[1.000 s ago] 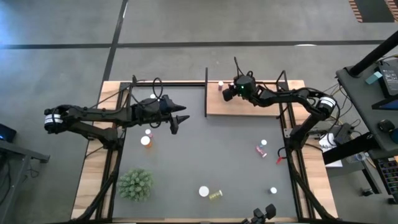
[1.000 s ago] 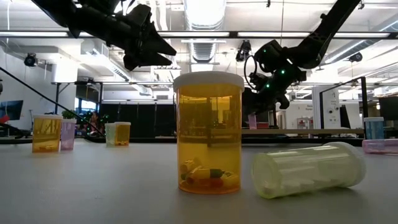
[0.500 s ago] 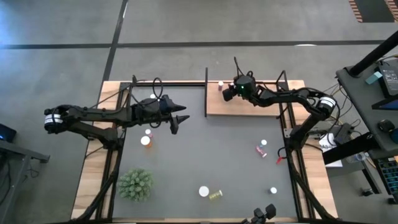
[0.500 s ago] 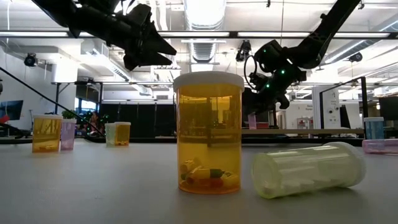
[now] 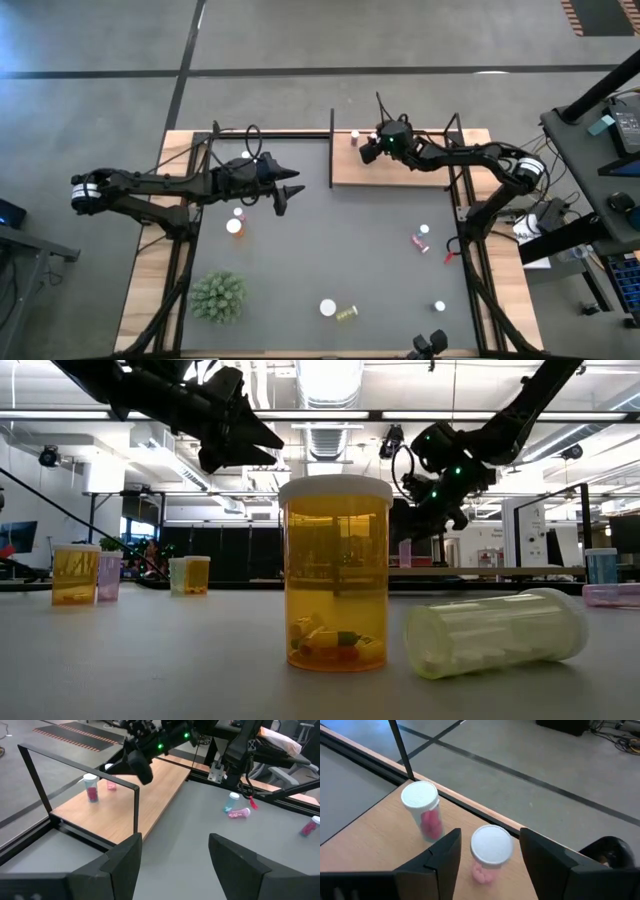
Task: Pick and place medicine bottles onto shelf by color
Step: Put the middle orange pill bottle on the shelf
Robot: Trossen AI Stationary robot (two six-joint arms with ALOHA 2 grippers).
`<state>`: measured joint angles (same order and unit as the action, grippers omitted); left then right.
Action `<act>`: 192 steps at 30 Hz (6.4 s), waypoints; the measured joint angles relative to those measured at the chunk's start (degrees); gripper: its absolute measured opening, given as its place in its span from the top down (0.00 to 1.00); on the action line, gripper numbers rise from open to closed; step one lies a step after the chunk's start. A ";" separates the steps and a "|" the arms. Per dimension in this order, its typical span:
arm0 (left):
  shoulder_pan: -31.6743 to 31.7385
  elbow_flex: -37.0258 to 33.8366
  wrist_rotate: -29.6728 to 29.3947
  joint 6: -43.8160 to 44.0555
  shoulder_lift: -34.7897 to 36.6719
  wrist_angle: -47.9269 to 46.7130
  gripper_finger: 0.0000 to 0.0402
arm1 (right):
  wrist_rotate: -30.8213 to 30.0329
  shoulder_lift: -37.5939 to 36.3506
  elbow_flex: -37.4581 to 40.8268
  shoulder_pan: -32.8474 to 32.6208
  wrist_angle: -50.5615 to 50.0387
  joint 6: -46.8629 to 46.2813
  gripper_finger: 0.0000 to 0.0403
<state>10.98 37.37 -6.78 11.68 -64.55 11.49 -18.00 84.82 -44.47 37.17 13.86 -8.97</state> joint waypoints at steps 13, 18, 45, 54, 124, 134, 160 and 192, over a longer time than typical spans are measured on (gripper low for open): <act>-1.09 -0.24 1.36 8.27 -0.24 -1.45 0.47 | -0.02 -17.02 0.00 -0.74 -15.26 0.02 0.47; -3.48 -0.24 3.51 19.64 -0.15 -12.53 0.47 | -0.01 -22.75 0.01 -2.11 -21.23 1.02 0.47; -10.01 8.17 0.34 53.74 0.09 -77.39 0.47 | 0.01 -29.33 0.00 -3.04 -26.91 -1.46 0.47; -11.77 7.27 0.67 55.54 0.09 -76.47 0.47 | 0.01 -27.57 0.00 -3.04 -26.91 -1.47 0.47; 1.09 18.27 -14.73 26.32 -11.15 -54.99 0.59 | 0.02 -25.78 0.00 -3.02 -26.90 -1.48 0.47; 11.16 18.93 -18.82 24.28 -15.32 -55.44 0.56 | 0.02 -25.78 0.00 -3.02 -26.90 -1.46 0.47; 21.93 17.36 -17.27 20.99 -22.71 -50.01 0.33 | 0.02 -25.78 0.00 -3.02 -26.90 -1.45 0.47; 23.05 18.26 -16.94 2.82 -23.52 -43.43 0.33 | 0.02 -25.78 0.00 -3.04 -26.90 -1.42 0.47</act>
<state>34.03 55.63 -23.72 14.50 -88.07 -31.94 -17.98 59.05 -44.47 34.13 -13.04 -10.39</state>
